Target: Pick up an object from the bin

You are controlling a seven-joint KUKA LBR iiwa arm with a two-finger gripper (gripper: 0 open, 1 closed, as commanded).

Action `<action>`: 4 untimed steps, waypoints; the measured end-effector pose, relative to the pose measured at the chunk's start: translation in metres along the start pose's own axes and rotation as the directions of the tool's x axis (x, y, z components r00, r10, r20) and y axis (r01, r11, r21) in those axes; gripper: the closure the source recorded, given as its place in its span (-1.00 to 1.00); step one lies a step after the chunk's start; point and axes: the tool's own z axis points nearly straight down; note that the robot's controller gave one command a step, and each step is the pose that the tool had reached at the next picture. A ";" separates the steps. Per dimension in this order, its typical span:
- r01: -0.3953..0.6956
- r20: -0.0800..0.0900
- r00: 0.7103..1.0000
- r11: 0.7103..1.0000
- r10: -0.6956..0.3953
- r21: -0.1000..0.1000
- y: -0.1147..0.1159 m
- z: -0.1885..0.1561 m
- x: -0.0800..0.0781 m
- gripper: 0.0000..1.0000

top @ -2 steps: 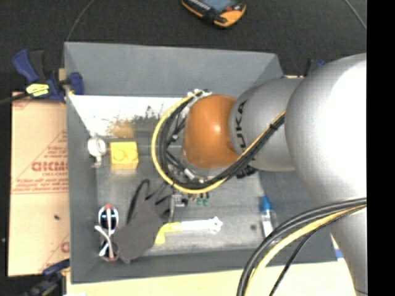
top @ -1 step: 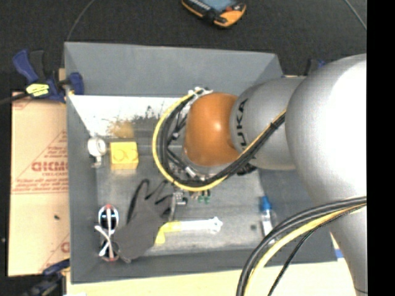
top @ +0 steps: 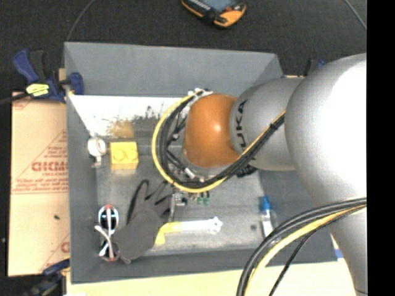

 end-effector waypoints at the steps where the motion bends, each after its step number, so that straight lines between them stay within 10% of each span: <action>1: 0.010 0.005 1.000 1.000 -0.010 0.000 -0.002 0.000 -0.005 1.00; 4: 0.008 0.007 1.000 1.000 -0.008 -0.001 -0.002 -0.008 -0.005 1.00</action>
Offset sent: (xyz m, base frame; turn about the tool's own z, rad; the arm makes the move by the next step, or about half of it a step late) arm 0.0000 0.0000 0.0000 0.0000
